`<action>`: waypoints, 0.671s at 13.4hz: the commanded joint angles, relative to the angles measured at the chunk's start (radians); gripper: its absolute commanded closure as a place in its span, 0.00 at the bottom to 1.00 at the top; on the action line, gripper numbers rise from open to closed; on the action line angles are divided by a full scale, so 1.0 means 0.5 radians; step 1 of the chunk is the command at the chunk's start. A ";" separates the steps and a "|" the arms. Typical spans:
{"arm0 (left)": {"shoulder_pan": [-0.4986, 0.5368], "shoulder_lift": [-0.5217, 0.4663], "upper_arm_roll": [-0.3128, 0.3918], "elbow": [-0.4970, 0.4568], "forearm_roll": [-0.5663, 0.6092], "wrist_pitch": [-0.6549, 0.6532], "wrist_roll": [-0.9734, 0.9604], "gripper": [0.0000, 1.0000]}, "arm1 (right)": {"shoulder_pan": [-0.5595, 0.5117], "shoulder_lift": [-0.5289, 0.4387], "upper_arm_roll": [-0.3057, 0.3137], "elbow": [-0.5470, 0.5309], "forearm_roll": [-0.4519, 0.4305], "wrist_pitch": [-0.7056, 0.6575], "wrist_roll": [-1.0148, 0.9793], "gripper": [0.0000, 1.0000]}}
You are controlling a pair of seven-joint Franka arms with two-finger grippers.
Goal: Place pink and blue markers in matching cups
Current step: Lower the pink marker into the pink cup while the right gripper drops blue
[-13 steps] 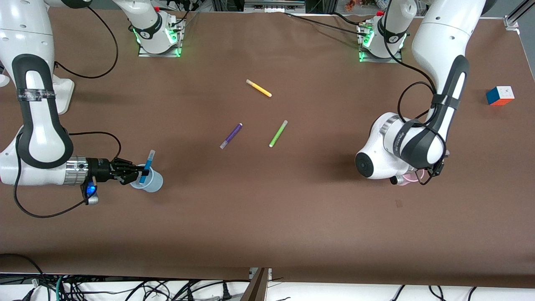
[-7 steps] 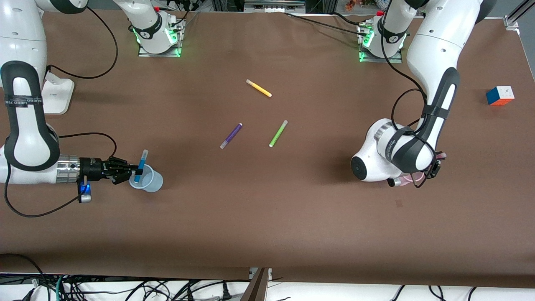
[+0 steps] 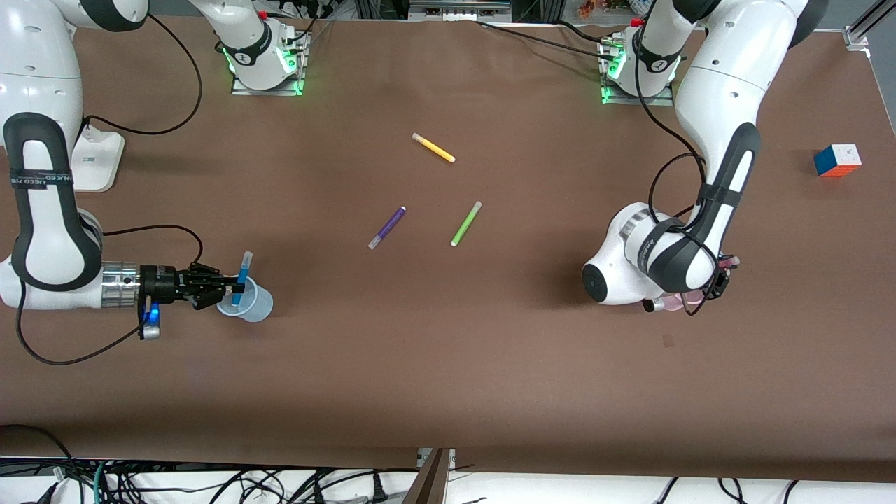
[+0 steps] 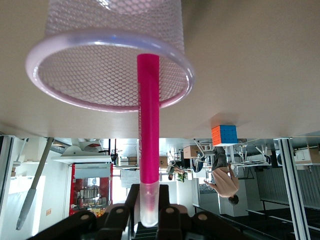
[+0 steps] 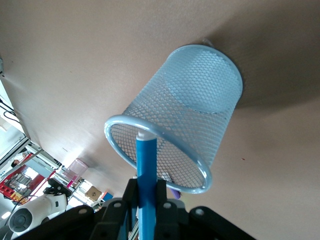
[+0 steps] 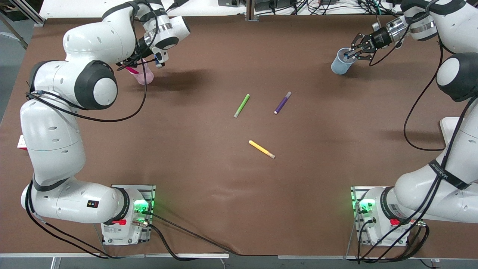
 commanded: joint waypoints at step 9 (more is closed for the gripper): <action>-0.016 -0.132 0.004 0.066 -0.265 -0.028 -0.124 0.00 | 0.025 -0.171 0.040 0.282 -0.512 -0.190 -0.022 0.26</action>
